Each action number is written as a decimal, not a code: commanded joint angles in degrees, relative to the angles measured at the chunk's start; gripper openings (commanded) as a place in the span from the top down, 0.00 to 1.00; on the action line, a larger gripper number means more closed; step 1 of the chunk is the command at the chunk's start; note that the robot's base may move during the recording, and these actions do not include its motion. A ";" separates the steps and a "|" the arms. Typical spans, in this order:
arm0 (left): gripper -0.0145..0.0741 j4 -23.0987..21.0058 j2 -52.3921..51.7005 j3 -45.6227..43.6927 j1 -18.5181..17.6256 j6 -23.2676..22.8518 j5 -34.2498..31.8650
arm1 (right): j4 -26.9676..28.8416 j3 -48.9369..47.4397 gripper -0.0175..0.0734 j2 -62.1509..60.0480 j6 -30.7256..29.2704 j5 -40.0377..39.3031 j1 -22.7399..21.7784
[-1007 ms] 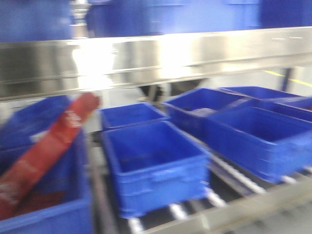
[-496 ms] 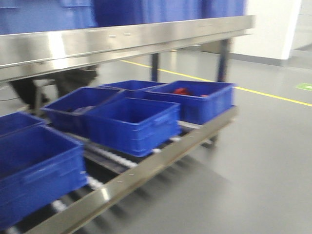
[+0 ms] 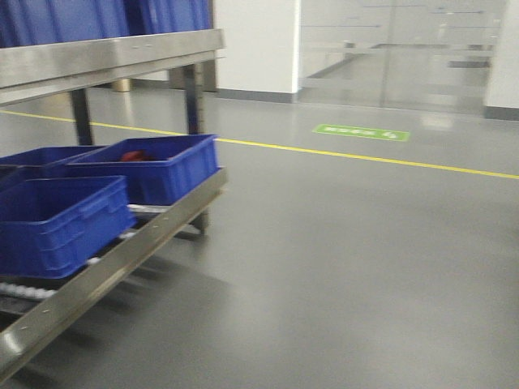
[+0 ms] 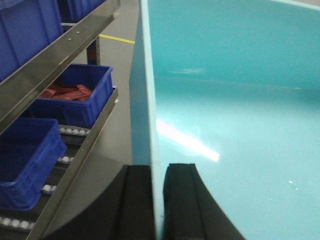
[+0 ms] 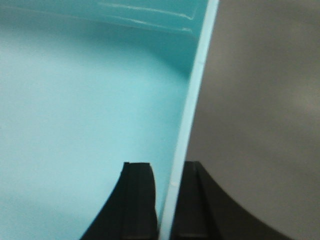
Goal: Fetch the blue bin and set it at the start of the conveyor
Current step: 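Hold the bin with both grippers while the base turns away from the shelf, then carry the bin with both grippers while driving to the red conveyor table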
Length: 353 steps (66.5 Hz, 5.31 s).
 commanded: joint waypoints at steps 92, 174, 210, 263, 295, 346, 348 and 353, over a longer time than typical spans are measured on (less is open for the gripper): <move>0.96 -0.06 -0.62 -0.42 -0.12 0.55 -3.64 | 0.14 -0.46 0.97 -0.70 -1.48 -2.05 -0.08; 0.96 -0.06 -0.62 -0.42 -0.12 0.55 -3.64 | 0.14 -0.46 0.97 -0.70 -1.48 -2.05 -0.08; 0.96 -0.06 -0.62 -0.42 -0.12 0.55 -3.64 | 0.14 -0.46 0.97 -0.70 -1.48 -2.17 -0.08; 0.96 -0.06 -0.62 -0.42 -0.12 0.55 -3.64 | 0.14 -0.46 0.97 -0.70 -1.48 -2.30 -0.08; 0.96 -0.06 -0.62 -0.42 -0.12 0.55 -3.64 | 0.14 -0.46 0.97 -0.70 -1.48 -2.30 -0.08; 0.96 -0.06 -0.62 -0.42 -0.12 0.55 -3.64 | 0.14 -0.46 0.97 -0.70 -1.48 -2.30 -0.08; 0.96 -0.06 -0.62 -0.42 -0.12 0.55 -3.64 | 0.14 -0.46 0.97 -0.70 -1.48 -2.30 -0.08; 0.96 -0.06 -0.62 -0.42 -0.12 0.55 -3.64 | 0.14 -0.46 0.97 -0.70 -1.48 -2.30 -0.08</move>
